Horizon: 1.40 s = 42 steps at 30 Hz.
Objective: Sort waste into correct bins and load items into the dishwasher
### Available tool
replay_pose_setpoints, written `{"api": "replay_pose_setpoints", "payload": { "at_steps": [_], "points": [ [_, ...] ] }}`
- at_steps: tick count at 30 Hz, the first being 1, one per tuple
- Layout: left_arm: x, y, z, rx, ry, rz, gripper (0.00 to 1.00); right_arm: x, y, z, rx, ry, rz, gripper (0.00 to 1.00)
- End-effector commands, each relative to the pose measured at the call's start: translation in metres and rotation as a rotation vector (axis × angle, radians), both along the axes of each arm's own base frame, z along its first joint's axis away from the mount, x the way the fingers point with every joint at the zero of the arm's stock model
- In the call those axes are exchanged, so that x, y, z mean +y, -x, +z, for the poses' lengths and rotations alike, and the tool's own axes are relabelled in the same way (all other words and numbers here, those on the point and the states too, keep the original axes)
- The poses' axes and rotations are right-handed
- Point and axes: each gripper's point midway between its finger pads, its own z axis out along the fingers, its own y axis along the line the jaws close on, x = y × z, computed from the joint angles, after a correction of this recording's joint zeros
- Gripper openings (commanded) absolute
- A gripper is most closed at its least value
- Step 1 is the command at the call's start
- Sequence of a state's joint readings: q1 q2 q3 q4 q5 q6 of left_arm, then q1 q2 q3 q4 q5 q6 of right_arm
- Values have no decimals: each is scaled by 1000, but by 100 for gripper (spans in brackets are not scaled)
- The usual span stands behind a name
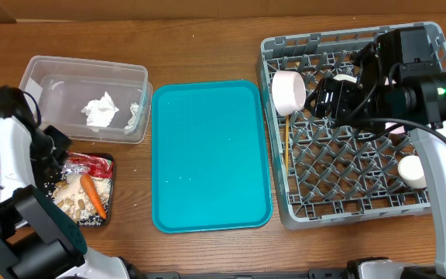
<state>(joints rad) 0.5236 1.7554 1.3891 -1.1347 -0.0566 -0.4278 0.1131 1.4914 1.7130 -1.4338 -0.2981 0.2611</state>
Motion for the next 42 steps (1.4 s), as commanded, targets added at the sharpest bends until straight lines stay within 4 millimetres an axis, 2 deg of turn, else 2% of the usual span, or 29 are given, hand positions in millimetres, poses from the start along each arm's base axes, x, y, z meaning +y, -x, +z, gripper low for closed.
{"api": "replay_pose_setpoints", "payload": {
  "at_steps": [1, 4, 6, 7, 8, 10, 13, 17, 21, 26, 31, 33, 36, 39, 42],
  "points": [
    [6, -13, 28, -52, -23, 2, 4, 0, -1, 5, -25, 7, 3, 100],
    [8, -16, 44, -65, -35, 0, 4, 0, -3, 6, -32, 6, 3, 100],
    [11, -18, 47, -68, -45, -9, 6, 0, -3, 7, -36, 5, 3, 100],
    [13, -15, 46, -55, -62, -3, 26, 0, -3, 7, -36, 5, 3, 100],
    [16, -13, 43, -45, -72, 6, 33, 0, -3, 7, -36, 5, 3, 100],
    [17, -11, 33, -31, -82, 13, 55, 0, -3, 6, -35, 5, 3, 100],
    [13, -3, 6, -5, -66, 13, 75, 0, -3, 7, -35, 5, 3, 100],
    [9, 0, -31, -17, -62, 15, 75, 0, -3, 6, -35, 6, 3, 100],
    [12, -5, -45, -56, -83, 15, 75, 0, -4, 7, -37, 6, 3, 100],
    [17, -14, -48, -100, -111, 12, 72, 0, -3, 7, -36, 5, 3, 100],
    [4, -21, -48, -135, -33, -20, 63, 0, -3, 6, -35, 5, 3, 100],
    [3, -21, -43, -135, -22, -21, 63, 0, -3, 6, -35, 5, 3, 100],
    [7, -26, -38, -146, -40, -49, 62, 0, -3, 7, -36, 5, 3, 100],
    [14, -23, -39, -124, -83, -43, 51, 0, -3, 7, -36, 5, 3, 100],
    [22, -21, -43, -97, -124, -38, 47, 0, -3, 6, -35, 5, 2, 100]
  ]
}}
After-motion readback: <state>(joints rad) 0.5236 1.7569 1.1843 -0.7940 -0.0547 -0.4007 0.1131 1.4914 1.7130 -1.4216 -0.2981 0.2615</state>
